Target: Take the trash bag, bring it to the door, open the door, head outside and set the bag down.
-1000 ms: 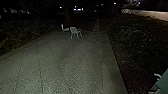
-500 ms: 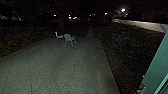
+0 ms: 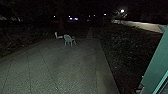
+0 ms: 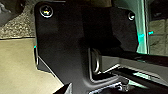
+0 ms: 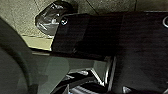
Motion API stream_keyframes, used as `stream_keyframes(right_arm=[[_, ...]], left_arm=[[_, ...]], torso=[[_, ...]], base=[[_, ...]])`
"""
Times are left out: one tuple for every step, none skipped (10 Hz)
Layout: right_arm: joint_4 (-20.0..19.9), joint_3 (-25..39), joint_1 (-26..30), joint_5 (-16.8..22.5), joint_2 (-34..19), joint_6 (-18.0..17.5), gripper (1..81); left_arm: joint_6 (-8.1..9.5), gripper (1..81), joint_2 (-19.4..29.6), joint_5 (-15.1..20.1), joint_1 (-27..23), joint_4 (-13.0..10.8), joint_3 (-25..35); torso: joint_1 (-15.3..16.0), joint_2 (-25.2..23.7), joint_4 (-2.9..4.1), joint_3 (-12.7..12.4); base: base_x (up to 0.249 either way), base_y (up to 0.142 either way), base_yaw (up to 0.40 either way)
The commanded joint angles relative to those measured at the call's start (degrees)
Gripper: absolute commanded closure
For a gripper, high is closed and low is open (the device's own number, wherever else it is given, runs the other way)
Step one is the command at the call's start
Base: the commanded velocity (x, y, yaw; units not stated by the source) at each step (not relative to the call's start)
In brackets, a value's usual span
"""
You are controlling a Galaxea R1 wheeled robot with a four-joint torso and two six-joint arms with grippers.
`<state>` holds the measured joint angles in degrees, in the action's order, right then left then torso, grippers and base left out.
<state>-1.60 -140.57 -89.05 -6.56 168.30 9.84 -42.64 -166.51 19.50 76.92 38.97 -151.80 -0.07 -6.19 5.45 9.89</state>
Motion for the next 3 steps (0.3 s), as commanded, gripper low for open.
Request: stream_keyframes(right_arm=[[-2.09,-2.5,2.08,2.78,2.33,-0.26,1.0],[-2.09,-3.29,1.91,2.78,2.93,-0.26,1.0],[-2.09,-3.47,1.9,2.87,3.12,-0.17,1.0]], left_arm=[[-1.04,1.0,-0.32,0.45,-2.0,-0.04,-0.17],[-1.65,1.0,-1.01,-2.59,-1.38,-0.13,-0.26],[-2.01,1.0,-1.55,-4.65,-0.85,-0.13,-0.26]], torso=[[0.07,0.0,0.0,0.02],[0.07,0.0,0.0,0.0],[0.07,0.0,0.0,0.0]], base=[[0.0,0.0,0.0],[0.0,0.0,0.0],[0.0,0.0,0.0]])
